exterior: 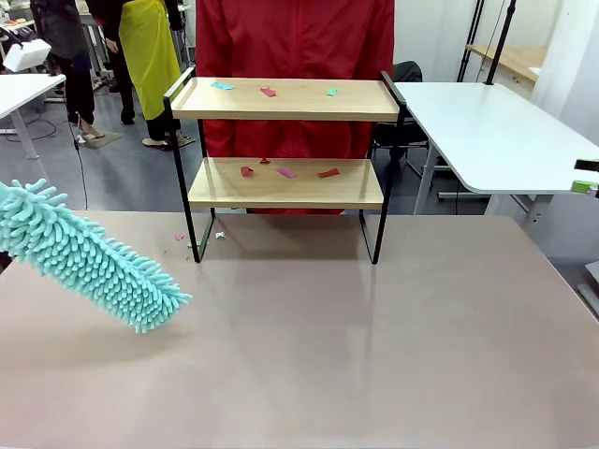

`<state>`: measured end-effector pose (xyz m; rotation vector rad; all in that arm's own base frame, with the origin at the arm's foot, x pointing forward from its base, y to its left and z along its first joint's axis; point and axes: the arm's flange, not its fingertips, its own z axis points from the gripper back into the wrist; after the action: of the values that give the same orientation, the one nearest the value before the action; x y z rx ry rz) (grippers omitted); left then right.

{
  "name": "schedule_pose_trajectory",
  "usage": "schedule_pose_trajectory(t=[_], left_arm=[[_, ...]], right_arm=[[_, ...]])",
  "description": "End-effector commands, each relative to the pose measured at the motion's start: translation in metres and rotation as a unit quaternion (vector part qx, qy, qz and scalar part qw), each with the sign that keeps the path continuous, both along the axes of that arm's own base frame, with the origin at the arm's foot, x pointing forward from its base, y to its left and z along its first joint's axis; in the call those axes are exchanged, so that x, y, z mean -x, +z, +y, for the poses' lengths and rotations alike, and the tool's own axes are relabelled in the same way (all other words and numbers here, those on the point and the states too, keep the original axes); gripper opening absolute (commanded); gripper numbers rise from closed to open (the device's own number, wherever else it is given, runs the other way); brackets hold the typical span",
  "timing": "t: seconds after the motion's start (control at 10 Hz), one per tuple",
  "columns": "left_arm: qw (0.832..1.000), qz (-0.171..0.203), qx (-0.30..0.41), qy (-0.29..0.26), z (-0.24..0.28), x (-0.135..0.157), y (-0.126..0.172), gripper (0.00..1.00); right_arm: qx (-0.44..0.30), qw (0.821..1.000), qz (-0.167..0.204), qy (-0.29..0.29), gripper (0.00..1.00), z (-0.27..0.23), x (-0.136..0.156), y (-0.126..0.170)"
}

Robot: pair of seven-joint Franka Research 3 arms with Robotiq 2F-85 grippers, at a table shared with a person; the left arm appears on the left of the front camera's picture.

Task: Clean the shelf.
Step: Clean the specific section of the Shelf indicated by the human with the Duster.

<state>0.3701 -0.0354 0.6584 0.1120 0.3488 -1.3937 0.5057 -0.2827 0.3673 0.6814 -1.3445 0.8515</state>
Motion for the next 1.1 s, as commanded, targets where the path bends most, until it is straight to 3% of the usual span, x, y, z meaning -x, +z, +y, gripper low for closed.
schedule_pose_trajectory(t=[0.0, 1.0], left_arm=[[1.0, 0.003, -0.004, 0.006, -0.0002, -0.0004, -0.0039, 0.14], [1.0, 0.003, -0.004, 0.006, -0.0002, -0.0004, -0.0039, 0.14]], right_arm=[[0.009, 1.0, 0.011, -0.007, 1.0, 0.0035, 0.0002, 0.0067], [0.009, 1.0, 0.011, -0.007, 1.0, 0.0035, 0.0002, 0.0067]])
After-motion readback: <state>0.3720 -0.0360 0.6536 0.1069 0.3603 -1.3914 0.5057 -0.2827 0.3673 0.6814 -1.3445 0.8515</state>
